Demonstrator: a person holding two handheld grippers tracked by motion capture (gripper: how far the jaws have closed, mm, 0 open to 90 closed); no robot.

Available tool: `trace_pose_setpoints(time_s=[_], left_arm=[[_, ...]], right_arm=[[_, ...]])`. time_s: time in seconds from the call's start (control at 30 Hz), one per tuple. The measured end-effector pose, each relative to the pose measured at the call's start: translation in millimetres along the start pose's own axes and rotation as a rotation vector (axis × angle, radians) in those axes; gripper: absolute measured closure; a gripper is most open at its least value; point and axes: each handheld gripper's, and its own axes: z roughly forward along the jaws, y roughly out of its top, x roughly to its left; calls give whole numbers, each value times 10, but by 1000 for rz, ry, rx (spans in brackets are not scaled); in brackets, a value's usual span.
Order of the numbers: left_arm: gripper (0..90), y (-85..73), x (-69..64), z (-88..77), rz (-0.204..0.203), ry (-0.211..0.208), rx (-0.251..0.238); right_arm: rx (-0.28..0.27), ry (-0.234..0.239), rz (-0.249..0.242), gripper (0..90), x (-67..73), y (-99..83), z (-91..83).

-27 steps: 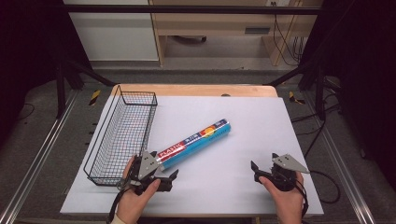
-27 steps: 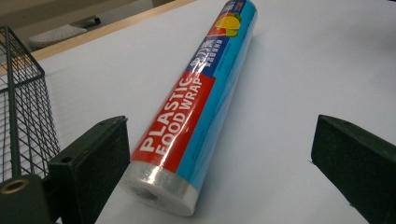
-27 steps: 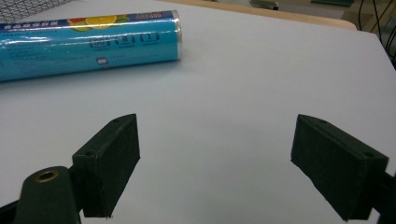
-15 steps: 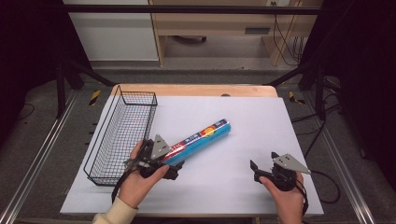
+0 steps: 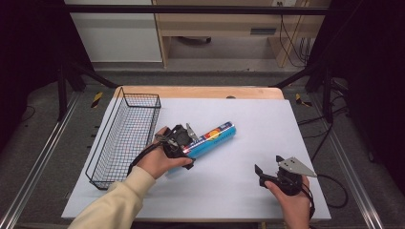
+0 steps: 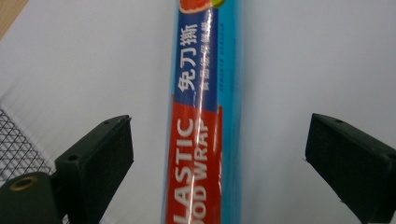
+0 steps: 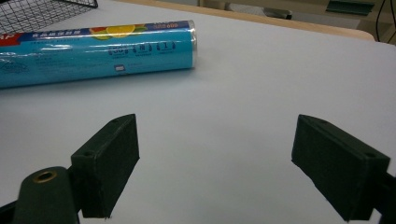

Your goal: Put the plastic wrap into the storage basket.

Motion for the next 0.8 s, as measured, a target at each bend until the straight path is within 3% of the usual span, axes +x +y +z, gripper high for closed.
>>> trace_pose_setpoints(time_s=[0.17,0.23,0.6,0.8], left_arm=[[92,4,51,235,-81,-12,-133],[92,26,48,313,-73,-7,-141],[89,85,80,652,-89,-36,-84],[97,102,74,684,-87,-42,-70]], right_arm=[[2,14,-8,151,15,2,12],[2,15,-8,152,19,3,11],[1,34,-11,153,31,10,18],[0,42,-14,155,36,12,22]])
